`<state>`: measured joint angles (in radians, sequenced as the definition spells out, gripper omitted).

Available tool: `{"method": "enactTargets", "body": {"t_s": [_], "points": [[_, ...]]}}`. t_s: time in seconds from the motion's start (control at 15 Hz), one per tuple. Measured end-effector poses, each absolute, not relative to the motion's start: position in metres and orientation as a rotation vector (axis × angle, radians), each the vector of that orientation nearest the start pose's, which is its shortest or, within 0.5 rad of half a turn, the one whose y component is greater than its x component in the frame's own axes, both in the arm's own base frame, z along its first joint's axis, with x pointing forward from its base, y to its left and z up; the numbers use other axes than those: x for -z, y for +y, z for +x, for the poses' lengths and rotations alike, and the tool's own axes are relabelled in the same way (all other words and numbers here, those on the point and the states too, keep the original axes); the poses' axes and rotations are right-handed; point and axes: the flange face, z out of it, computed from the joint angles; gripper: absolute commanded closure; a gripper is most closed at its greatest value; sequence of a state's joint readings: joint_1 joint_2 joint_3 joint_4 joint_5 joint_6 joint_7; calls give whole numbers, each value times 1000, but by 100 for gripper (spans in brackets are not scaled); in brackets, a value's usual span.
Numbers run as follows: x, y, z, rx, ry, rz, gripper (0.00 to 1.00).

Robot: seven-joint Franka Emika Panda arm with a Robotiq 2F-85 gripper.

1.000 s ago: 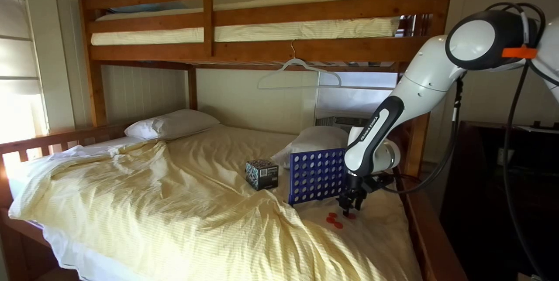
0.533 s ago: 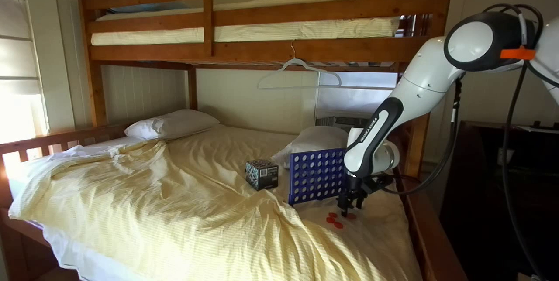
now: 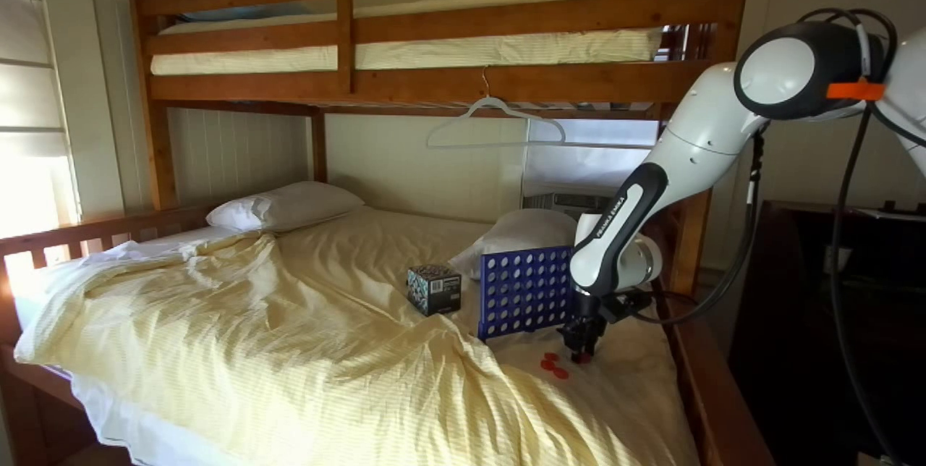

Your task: Put one orange disc in the blue board

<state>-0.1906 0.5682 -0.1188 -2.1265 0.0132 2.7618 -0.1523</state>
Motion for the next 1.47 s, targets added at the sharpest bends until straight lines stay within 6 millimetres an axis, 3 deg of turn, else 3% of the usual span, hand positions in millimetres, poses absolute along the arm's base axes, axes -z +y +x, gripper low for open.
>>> {"method": "enactTargets", "body": {"t_s": [0.27, 0.33, 0.4, 0.6, 0.67, 0.73, 0.8, 0.93, 1.0, 1.07, 1.13, 1.2, 1.4, 1.47], "points": [[-146, -177, 548, 92, 238, -3204, 64], [-146, -177, 548, 92, 238, -3204, 59], [-146, -177, 548, 93, 238, -3204, 38], [-147, -178, 550, 98, 238, -3205, 28], [-148, -178, 551, 101, 238, -3205, 29], [-149, -178, 552, 106, 238, -3206, 57], [-150, -178, 553, 109, 238, -3206, 55], [-151, -179, 554, 115, 238, -3207, 36], [-151, -179, 555, 117, 238, -3207, 31], [-152, -179, 555, 119, 238, -3207, 38], [-152, -179, 555, 120, 237, -3207, 55], [-152, -179, 555, 119, 237, -3207, 62], [-151, -179, 555, 117, 225, -3212, 27], [-151, -178, 555, 116, 220, -3213, 31]]}}
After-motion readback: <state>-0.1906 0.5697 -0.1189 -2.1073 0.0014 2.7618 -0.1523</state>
